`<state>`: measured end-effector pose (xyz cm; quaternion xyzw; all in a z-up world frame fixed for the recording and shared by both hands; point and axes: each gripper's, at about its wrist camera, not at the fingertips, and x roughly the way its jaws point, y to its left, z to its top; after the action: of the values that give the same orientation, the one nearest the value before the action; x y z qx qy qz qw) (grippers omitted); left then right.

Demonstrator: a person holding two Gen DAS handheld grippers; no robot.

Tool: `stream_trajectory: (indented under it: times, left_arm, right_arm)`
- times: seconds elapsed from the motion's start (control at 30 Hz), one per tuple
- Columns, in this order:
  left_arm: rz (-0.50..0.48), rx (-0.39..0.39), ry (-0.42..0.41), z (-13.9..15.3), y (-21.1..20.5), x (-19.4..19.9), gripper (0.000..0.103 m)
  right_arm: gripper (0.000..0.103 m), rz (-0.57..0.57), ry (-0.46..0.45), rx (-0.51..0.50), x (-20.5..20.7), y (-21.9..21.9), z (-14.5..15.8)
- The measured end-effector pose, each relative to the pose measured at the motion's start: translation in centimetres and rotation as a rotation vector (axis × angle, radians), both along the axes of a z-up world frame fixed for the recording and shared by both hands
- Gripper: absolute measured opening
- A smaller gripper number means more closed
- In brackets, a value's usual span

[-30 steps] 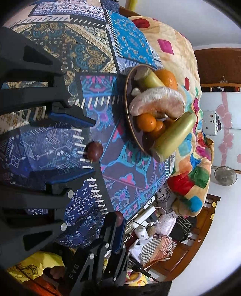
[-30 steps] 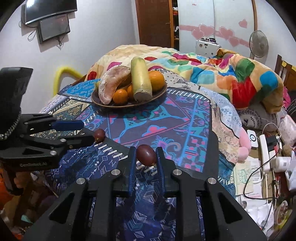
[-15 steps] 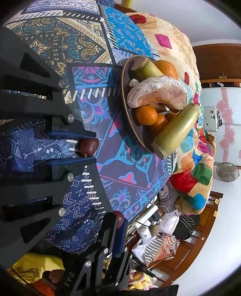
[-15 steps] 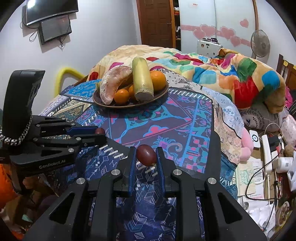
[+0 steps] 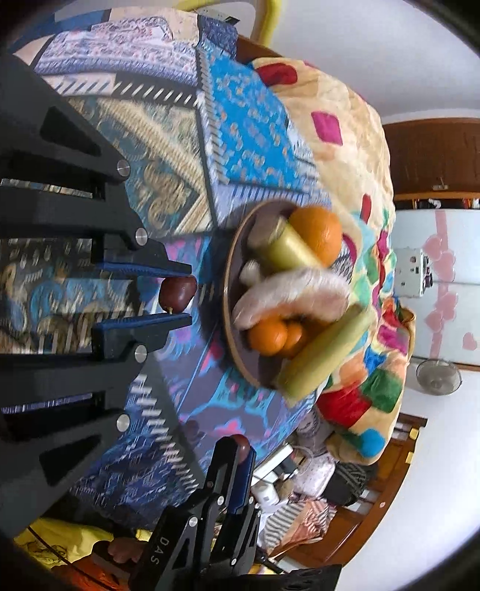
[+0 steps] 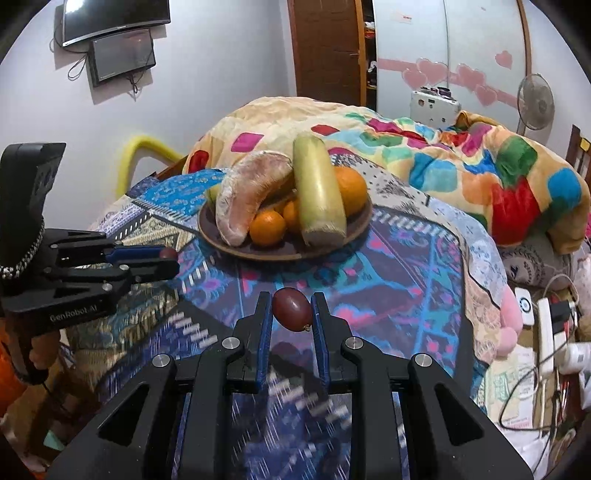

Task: Organize fruits
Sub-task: 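Carry both dates onto the brown plate beside the tangerines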

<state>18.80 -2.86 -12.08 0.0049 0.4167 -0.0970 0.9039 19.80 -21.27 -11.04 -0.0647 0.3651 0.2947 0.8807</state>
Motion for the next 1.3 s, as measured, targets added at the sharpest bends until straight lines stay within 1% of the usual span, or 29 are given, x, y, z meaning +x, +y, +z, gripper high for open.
stream_trajectory:
  times: [0.2,0.47,0.6,0.73,0.83,0.9,0.97,1.0,1.07,1.2,1.3]
  left_arm:
    - [0.010,-0.004,-0.023,0.7,1.5,1.8,0.019]
    - [-0.017,-0.019,-0.036,0.9,1.5,4.3,0.019]
    - [-0.026,-0.009,-0.040,0.7,1.3,5.1,0.019]
    - [-0.034,-0.002,-0.044,0.5,1.3,5.3,0.019]
    - [-0.039,-0.004,-0.040,0.4,1.3,5.5,0.023]
    - [-0.036,-0.006,-0.042,0.4,1.4,5.6,0.029]
    - [-0.032,-0.011,-0.044,0.3,1.5,5.6,0.032]
    - [-0.031,-0.013,-0.043,0.3,1.6,5.7,0.033]
    - [-0.031,-0.012,-0.043,0.3,1.7,5.7,0.033]
    - [-0.024,-0.011,-0.052,0.4,1.9,5.3,0.033]
    - [-0.011,-0.010,-0.074,1.2,2.1,4.6,0.033]
  right_arm:
    - [0.019,0.015,-0.020,0.001,1.4,1.7,0.5]
    - [0.019,0.026,-0.045,-0.027,3.1,3.6,0.6]
    - [0.020,0.027,-0.061,-0.037,3.5,4.1,0.9]
    - [0.020,0.035,-0.075,-0.050,3.6,4.8,1.0]
    - [0.020,0.043,-0.077,-0.067,3.6,5.2,0.8]
    - [0.021,0.049,-0.072,-0.071,3.6,5.5,0.7]
    - [0.023,0.045,-0.070,-0.070,3.8,5.5,0.6]
    - [0.024,0.042,-0.071,-0.068,3.8,5.5,0.6]
    - [0.031,0.035,-0.072,-0.065,4.0,5.3,0.6]
    - [0.031,0.031,-0.067,-0.052,4.0,5.2,0.8]
    - [0.031,0.023,-0.077,-0.040,3.7,4.8,1.4]
